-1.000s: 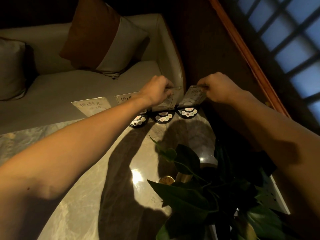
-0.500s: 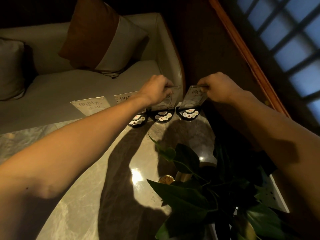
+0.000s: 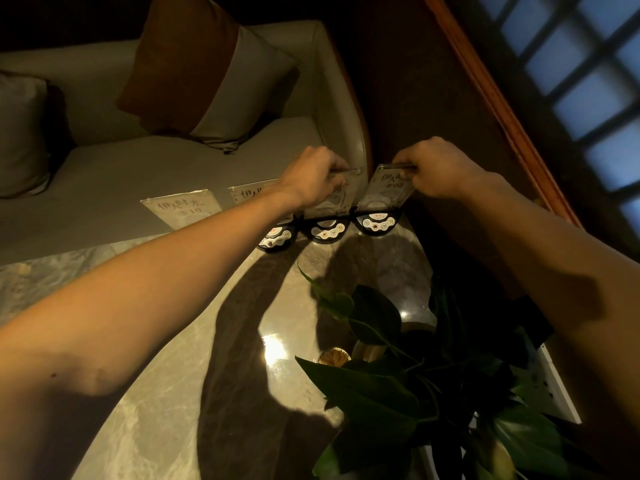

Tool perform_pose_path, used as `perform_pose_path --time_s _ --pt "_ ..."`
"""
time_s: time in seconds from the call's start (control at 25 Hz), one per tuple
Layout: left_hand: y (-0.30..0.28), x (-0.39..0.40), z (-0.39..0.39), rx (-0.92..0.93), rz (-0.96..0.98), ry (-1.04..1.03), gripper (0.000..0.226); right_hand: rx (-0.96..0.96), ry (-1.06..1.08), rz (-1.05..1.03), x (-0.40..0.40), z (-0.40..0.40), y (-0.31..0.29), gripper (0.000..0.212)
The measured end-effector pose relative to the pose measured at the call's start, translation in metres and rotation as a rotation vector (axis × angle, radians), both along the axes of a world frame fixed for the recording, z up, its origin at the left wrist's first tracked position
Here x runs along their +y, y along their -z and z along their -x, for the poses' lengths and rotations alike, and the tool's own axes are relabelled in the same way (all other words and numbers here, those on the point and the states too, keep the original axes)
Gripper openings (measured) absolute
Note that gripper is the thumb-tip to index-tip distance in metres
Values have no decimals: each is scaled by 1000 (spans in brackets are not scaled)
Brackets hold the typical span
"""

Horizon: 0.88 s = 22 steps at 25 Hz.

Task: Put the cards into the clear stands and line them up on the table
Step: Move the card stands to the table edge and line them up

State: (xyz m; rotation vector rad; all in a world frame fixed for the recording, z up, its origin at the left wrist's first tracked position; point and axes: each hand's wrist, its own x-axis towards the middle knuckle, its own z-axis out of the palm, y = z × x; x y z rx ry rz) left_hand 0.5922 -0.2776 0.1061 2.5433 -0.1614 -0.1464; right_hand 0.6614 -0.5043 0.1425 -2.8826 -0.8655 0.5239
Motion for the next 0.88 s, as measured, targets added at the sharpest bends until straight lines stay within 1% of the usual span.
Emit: perform_pose_path --time_s 0.52,0.68,0.88 --pt "3 1 -3 4 18 4 24 12 18 3 0 -3 2 36" --pt "2 0 -4 35 4 7 21 35 30 3 2 -3 -2 34" --pt "-6 4 -5 81 -53 32 26 69 45 11 7 -1 -3 42"
